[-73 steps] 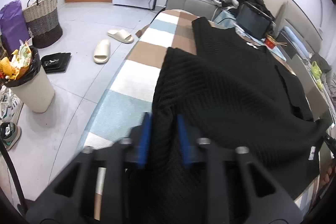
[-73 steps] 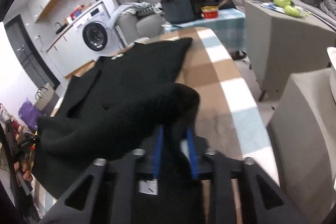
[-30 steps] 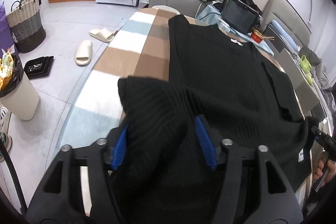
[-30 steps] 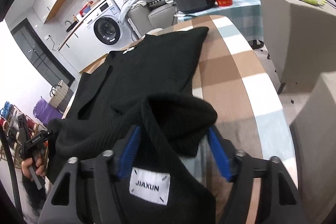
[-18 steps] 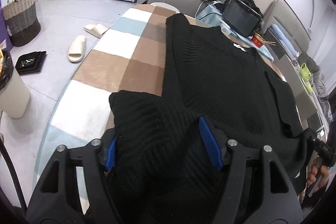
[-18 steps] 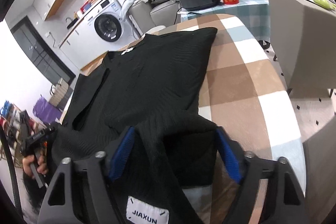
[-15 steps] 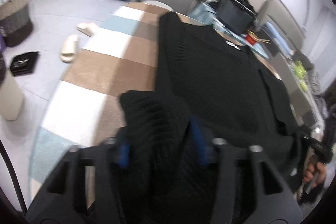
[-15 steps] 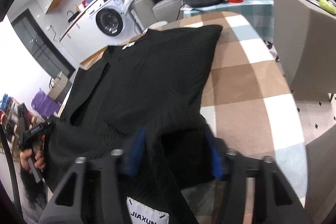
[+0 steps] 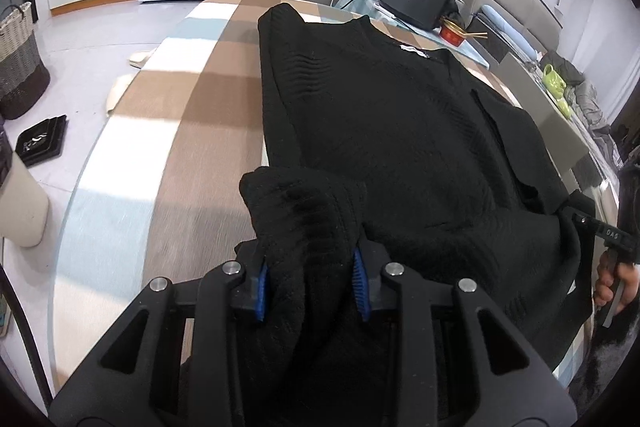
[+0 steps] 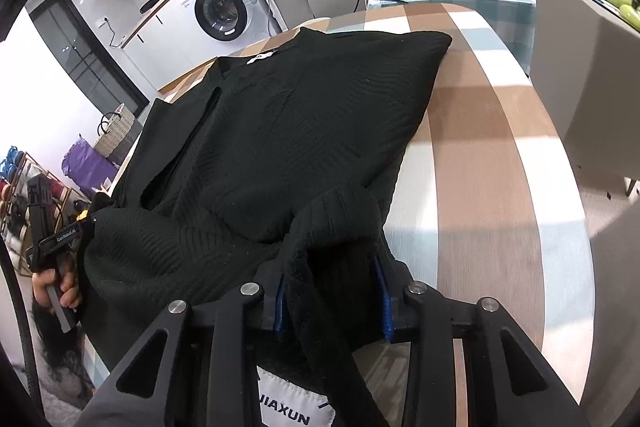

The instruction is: Fold small clothes

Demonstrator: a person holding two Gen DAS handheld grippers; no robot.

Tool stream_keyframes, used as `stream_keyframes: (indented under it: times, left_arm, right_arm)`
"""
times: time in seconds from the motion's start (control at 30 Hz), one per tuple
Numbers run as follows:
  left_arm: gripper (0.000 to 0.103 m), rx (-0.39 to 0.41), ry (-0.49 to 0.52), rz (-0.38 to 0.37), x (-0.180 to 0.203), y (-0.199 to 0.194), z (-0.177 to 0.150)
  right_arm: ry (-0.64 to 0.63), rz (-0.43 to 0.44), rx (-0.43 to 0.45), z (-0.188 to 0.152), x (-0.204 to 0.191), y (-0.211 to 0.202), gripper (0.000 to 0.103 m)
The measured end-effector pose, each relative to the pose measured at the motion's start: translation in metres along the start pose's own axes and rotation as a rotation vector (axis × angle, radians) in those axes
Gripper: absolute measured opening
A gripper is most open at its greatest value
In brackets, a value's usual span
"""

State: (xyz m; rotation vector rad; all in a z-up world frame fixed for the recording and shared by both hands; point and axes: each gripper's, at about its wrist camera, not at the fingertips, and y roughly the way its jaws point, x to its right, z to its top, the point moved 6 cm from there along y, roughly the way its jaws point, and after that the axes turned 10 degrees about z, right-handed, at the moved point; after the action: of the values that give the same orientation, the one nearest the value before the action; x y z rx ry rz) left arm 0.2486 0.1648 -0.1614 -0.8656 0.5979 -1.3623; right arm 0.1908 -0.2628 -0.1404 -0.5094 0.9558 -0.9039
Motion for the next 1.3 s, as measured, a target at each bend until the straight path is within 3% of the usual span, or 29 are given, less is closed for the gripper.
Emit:
stream_keyframes:
  times: [0.17, 0.3, 0.37, 0.4, 0.57, 1.03, 1.3]
  left_arm:
    - [0.030, 0.012, 0.011, 0.036, -0.006, -0.024, -0.028]
    - [0.040, 0.038, 0.001, 0.094, -0.014, -0.047, -0.041]
    - [0.056, 0.054, -0.023, 0.107, -0.023, -0.060, -0.045]
    - [0.062, 0.067, -0.035, 0.116, -0.026, -0.066, -0.047]
    - [0.078, 0.123, -0.072, 0.161, -0.054, -0.106, -0.071]
    - [0.078, 0.079, -0.124, 0.234, -0.093, -0.139, -0.146]
    - [0.079, 0.017, -0.042, 0.238, -0.078, -0.130, -0.155]
  right_arm:
    - [0.004, -0.008, -0.004, -0.022, -0.004, -0.015, 0.034]
    - [-0.003, -0.043, 0.022, -0.032, -0.005, -0.032, 0.054]
    - [0.003, -0.038, 0.045, -0.036, -0.005, -0.047, 0.057]
    - [0.004, -0.035, 0.056, -0.038, -0.006, -0.054, 0.066]
    - [-0.030, -0.039, 0.101, -0.056, -0.011, -0.091, 0.080]
    - [-0.032, -0.036, 0.071, -0.116, -0.016, -0.106, 0.082]
    - [-0.039, -0.049, -0.006, -0.137, -0.008, -0.111, 0.081]
